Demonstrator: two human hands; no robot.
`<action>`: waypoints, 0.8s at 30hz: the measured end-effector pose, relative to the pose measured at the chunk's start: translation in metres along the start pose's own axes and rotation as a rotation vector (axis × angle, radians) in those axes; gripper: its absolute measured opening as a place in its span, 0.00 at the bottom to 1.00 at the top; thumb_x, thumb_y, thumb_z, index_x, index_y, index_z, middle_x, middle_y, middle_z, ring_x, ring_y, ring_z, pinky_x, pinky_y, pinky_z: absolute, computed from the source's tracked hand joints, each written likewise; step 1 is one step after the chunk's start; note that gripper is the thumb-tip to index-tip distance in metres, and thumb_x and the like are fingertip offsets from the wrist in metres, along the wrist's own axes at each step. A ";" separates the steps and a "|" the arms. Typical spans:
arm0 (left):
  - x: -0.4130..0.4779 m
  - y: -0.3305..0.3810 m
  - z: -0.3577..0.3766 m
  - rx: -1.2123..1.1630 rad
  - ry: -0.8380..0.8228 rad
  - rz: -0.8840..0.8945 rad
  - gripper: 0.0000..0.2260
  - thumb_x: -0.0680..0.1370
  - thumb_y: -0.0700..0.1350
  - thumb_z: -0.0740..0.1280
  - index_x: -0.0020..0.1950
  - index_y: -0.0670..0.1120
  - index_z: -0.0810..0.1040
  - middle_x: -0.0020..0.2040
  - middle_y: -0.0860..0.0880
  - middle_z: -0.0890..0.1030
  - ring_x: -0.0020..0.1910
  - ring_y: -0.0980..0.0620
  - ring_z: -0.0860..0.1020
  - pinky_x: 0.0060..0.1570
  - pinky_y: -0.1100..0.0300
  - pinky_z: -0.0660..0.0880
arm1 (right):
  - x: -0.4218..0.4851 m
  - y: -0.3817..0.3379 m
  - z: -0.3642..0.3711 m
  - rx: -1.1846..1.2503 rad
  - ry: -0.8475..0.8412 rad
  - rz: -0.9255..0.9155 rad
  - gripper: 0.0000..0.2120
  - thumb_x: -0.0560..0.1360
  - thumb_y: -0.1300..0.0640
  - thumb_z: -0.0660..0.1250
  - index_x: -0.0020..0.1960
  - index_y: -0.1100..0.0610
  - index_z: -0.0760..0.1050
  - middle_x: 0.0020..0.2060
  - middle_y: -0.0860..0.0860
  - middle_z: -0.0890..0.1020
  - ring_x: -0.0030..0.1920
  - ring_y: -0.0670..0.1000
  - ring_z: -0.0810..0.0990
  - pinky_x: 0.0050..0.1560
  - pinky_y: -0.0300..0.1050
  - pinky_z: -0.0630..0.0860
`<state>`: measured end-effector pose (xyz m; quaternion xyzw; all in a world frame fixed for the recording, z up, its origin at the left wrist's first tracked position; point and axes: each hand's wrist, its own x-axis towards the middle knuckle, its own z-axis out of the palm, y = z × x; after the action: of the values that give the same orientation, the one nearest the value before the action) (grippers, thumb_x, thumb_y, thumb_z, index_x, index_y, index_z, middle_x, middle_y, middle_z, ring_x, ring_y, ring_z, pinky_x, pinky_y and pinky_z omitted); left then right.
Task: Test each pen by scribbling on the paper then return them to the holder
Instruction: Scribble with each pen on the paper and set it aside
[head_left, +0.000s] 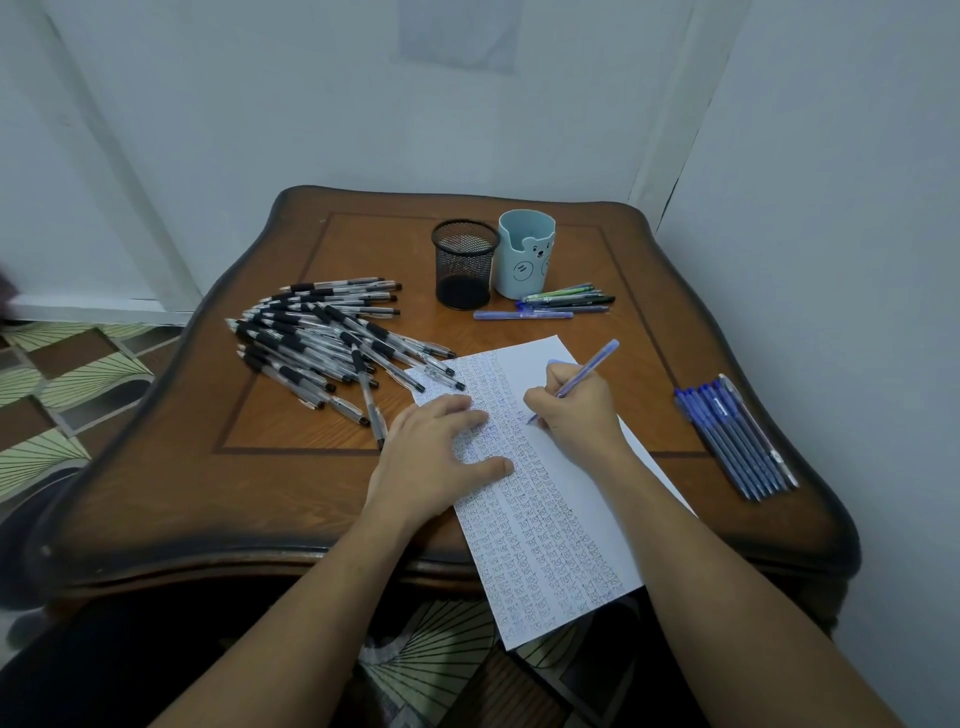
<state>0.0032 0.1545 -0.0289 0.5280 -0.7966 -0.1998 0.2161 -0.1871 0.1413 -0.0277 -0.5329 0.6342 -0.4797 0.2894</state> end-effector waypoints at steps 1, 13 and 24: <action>0.000 0.000 0.000 0.001 0.001 0.001 0.30 0.69 0.67 0.69 0.68 0.56 0.75 0.71 0.59 0.68 0.69 0.60 0.63 0.70 0.57 0.51 | 0.001 0.000 -0.001 0.003 0.007 0.001 0.22 0.70 0.68 0.68 0.28 0.53 0.59 0.25 0.46 0.61 0.31 0.50 0.69 0.32 0.45 0.69; -0.001 0.000 -0.001 0.003 -0.013 -0.009 0.30 0.70 0.67 0.69 0.69 0.56 0.74 0.71 0.60 0.68 0.69 0.60 0.62 0.70 0.56 0.51 | 0.001 -0.002 -0.004 -0.001 0.023 0.044 0.19 0.71 0.66 0.68 0.29 0.56 0.61 0.24 0.53 0.65 0.42 0.67 0.81 0.47 0.64 0.79; 0.000 -0.001 -0.002 -0.003 -0.022 -0.002 0.30 0.70 0.67 0.68 0.69 0.56 0.74 0.71 0.59 0.68 0.69 0.60 0.62 0.71 0.55 0.51 | 0.006 -0.009 -0.011 0.375 0.108 0.184 0.19 0.77 0.41 0.63 0.40 0.56 0.71 0.22 0.48 0.74 0.23 0.45 0.71 0.26 0.39 0.69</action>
<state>0.0050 0.1543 -0.0282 0.5264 -0.7981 -0.2067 0.2079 -0.1948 0.1386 -0.0144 -0.3831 0.5943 -0.5889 0.3915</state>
